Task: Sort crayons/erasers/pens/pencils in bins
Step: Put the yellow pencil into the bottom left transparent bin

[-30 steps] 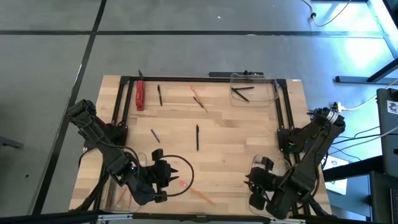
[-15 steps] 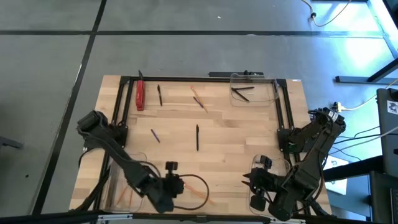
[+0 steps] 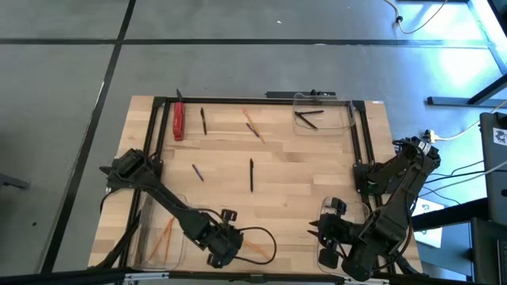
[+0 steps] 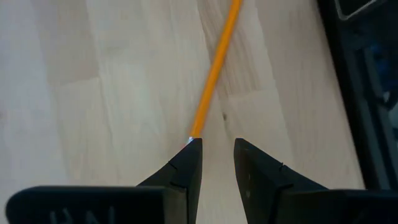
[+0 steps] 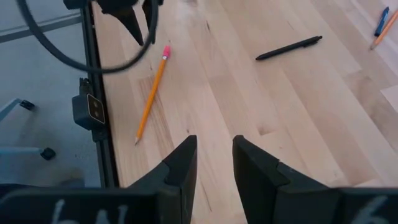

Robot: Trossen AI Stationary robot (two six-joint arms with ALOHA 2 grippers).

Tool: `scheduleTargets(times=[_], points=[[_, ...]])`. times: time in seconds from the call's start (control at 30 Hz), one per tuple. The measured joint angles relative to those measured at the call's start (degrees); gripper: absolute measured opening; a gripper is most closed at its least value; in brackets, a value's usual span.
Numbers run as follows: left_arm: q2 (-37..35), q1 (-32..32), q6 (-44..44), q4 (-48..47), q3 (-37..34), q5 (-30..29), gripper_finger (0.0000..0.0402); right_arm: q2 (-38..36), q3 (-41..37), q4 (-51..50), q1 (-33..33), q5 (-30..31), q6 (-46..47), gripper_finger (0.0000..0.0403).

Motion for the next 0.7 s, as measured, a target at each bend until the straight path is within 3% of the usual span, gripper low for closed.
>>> scheduleTargets(times=[0.57,0.7], points=[[4.3,0.8,1.1,-3.0,0.0,-1.7,0.0086,0.0,0.0,0.4,0.0,0.1,0.0,0.0101],[4.3,1.3,2.9,-2.9,-0.1,0.3,0.0086,0.0,0.0,0.4,0.0,0.4,0.0,0.0101]])
